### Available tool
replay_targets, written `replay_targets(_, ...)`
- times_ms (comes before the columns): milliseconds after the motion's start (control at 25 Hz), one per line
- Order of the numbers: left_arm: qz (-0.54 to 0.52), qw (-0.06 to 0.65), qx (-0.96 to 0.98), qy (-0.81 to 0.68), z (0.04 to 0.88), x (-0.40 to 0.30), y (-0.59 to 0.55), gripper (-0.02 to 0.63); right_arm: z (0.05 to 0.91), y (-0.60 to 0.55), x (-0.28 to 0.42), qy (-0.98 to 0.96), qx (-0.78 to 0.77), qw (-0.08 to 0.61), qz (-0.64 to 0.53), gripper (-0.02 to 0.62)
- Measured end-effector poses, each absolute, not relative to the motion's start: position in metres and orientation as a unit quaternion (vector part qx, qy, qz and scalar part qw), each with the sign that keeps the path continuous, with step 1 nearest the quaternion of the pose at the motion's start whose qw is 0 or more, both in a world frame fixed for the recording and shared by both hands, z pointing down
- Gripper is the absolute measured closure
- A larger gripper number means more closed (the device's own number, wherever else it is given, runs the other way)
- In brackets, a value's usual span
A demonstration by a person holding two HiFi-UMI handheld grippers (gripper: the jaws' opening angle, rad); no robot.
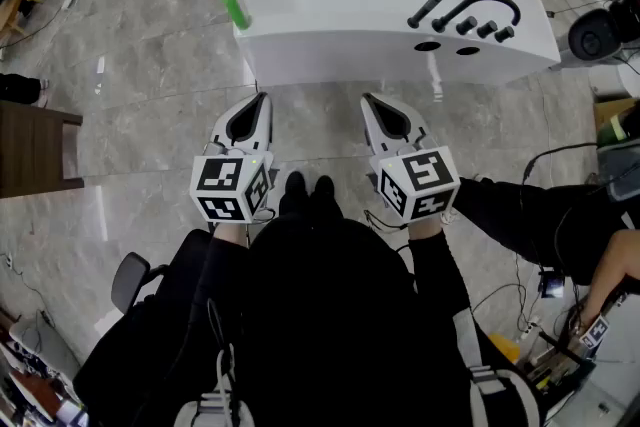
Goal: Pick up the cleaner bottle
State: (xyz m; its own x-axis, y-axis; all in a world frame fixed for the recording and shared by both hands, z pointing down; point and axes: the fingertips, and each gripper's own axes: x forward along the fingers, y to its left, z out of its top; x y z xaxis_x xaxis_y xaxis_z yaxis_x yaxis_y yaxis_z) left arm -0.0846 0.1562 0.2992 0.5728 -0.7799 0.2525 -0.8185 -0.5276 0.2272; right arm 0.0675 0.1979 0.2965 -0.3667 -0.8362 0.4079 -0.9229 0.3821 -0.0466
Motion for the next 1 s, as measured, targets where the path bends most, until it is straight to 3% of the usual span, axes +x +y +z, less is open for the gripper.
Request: replay_targets(1000, 0.082, 0.156, 0.861, -0.478, 0.307, -0.075, 0.138, 0.598, 0.312, 0.184, 0.082, -0.824, 0.52, 0.168, 0.153, 0.594)
